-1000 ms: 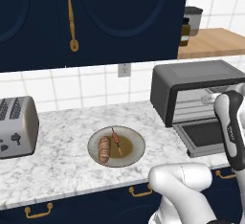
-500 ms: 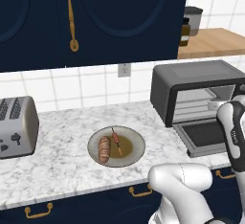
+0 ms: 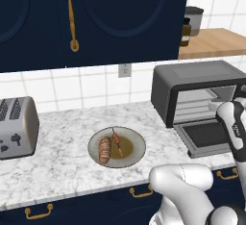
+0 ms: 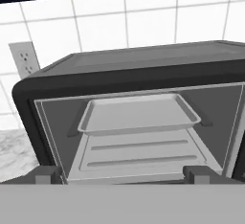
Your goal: Pick up the kebab skewer and baguette bread, and place them inside the toaster oven. Close the toaster oven door and start by setting the timer.
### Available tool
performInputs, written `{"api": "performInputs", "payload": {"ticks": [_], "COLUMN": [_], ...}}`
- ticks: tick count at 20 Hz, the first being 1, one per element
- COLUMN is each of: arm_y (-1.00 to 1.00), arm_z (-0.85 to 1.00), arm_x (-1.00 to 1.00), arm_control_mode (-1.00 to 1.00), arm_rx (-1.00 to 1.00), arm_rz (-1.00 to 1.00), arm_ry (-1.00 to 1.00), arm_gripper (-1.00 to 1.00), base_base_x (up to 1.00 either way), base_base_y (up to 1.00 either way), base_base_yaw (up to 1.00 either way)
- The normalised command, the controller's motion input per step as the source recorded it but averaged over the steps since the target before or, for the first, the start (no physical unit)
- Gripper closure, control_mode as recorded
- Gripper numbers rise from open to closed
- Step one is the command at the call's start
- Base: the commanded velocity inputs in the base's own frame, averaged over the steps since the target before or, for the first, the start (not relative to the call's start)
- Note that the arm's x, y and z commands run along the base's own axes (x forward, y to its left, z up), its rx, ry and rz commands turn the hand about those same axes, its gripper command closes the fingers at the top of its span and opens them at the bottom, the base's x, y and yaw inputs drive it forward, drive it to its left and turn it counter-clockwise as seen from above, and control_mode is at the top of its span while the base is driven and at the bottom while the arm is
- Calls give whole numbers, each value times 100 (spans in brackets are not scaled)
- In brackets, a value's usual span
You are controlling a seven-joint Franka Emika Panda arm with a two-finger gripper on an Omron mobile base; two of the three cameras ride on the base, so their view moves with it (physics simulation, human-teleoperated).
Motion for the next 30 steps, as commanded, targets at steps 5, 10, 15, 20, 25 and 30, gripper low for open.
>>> {"api": "performInputs", "payload": {"ticks": [5, 10, 15, 20, 25, 30], "arm_y": [0, 0, 0, -11, -13, -26], "arm_z": [-1, -9, -52, -15, 0, 0], "arm_x": [39, 32, 5, 39, 35, 6], "arm_control_mode": [-100, -100, -100, -100, -100, -100], "arm_rx": [0, 0, -5, 0, 0, 0], "arm_rz": [0, 0, 0, 0, 0, 0], "arm_ry": [0, 0, -5, -9, -1, 0], "arm_gripper": [-100, -100, -100, -100, -100, -100], "base_base_x": [0, 0, 0, 0, 0, 0], "base_base_y": [0, 0, 0, 0, 0, 0], "base_base_yaw": [0, 0, 0, 0, 0, 0]}}
